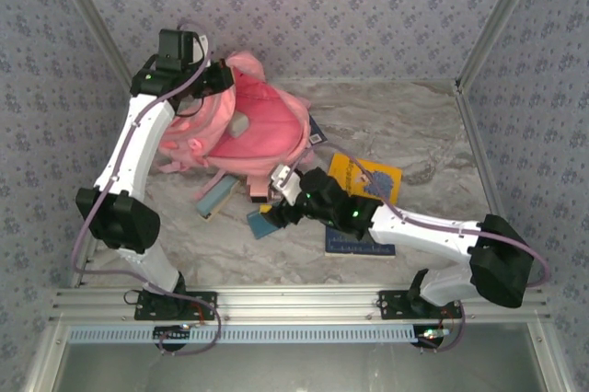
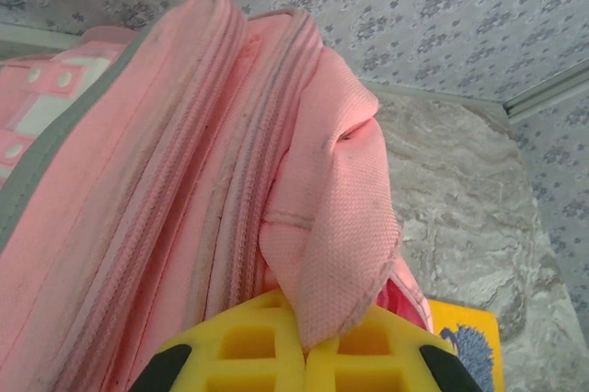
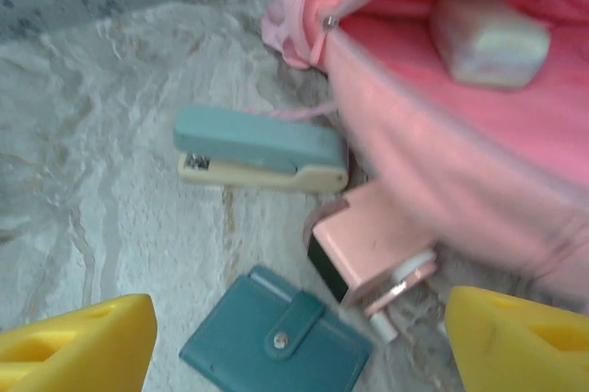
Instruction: Pack the student bag
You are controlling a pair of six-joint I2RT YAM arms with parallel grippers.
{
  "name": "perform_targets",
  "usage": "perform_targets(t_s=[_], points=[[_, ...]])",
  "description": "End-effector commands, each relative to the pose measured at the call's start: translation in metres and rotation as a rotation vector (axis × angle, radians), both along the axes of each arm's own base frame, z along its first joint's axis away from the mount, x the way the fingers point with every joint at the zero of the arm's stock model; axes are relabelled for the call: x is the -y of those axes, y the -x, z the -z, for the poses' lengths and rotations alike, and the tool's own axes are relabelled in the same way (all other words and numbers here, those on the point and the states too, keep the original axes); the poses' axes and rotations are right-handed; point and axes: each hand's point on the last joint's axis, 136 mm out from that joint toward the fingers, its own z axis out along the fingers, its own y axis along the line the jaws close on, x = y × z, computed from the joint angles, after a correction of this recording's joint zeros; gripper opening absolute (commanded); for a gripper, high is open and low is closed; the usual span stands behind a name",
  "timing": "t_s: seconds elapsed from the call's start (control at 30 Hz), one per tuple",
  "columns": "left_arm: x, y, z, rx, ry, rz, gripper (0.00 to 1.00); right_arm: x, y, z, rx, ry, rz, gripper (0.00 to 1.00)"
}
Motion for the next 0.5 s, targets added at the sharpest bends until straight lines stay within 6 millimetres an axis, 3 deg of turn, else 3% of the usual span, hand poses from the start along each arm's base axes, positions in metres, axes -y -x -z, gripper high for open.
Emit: perform_targets(t_s=[0.0, 0.03, 0.1, 0.2, 0.37, 0.47], points=[[0.006, -0.014, -0.055, 0.164, 0.083, 0.025, 0.00, 0.005, -0.018, 0.010, -0.053, -0.009, 0.189, 0.84], [0.005, -0.017, -0.052, 0.154, 0.084, 0.018, 0.00, 0.011, -0.026, 0.021, -0.083, 0.029, 0.283, 0.86], [0.002, -0.021, -0.045, 0.132, 0.091, 0.011, 0.00, 0.001, -0.029, 0.039, -0.210, 0.079, 0.364, 0.87], [-0.003, -0.024, -0.036, 0.106, 0.090, 0.005, 0.00, -0.018, -0.030, 0.039, -0.268, 0.049, 0.453, 0.89], [-0.019, -0.033, -0.026, 0.059, 0.134, -0.039, 0.00, -0.019, -0.048, 0.038, -0.418, 0.113, 0.798, 0.90], [-0.025, -0.036, -0.020, 0.036, 0.149, -0.056, 0.00, -0.018, -0.047, 0.052, -0.456, 0.234, 0.912, 0.94]])
